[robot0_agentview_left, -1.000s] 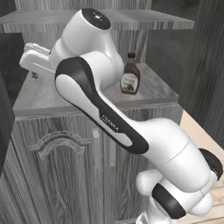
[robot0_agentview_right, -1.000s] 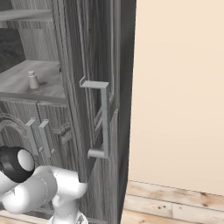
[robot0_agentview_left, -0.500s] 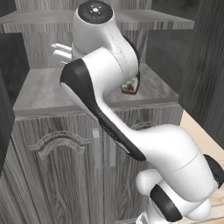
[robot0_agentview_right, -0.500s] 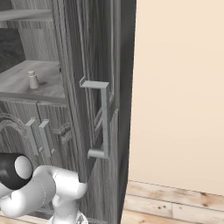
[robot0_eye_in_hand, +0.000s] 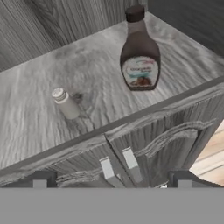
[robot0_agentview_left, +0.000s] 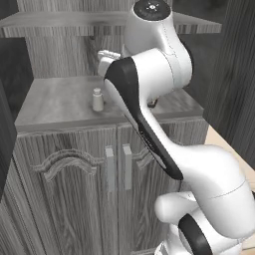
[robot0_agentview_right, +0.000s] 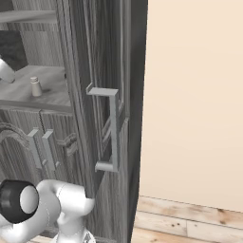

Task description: Move the shaker and syrup bottle from the cabinet to the dining counter.

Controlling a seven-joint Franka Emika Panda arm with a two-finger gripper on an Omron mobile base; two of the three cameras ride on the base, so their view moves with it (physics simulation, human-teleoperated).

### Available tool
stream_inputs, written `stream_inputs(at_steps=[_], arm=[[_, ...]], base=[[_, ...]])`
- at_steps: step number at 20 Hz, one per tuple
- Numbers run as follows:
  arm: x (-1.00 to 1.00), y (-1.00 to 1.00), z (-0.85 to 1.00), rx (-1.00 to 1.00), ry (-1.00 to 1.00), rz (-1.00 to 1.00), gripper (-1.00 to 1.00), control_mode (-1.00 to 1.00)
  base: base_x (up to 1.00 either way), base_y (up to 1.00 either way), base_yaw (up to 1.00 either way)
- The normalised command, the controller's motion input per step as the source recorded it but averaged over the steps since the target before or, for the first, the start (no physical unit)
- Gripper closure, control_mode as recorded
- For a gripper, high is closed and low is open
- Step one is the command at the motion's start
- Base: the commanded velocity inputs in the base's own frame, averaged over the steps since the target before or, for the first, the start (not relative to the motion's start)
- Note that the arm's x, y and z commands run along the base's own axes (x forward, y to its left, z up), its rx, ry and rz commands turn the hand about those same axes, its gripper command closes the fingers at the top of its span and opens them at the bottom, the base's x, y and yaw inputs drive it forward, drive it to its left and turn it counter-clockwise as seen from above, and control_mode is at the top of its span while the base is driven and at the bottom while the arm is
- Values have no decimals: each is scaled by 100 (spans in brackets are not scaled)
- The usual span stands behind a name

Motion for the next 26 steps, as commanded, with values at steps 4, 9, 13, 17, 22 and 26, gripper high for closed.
stream_inputs(at_steps=[4,9,13,17,22,26], arm=[[0,-41,-49,-4,0,5,-100,-100],[7,-2,-52,-7,4,9,-100,-100],[31,13,-25,-7,16,9,-100,-100],[56,24,-3,-6,21,5,-100,-100],[50,36,0,-7,16,4,-100,-100],[21,34,0,-6,1,5,-100,-100]], base=[[0,0,0],[0,0,0],[0,0,0],[0,0,0],[0,0,0],[0,0,0]])
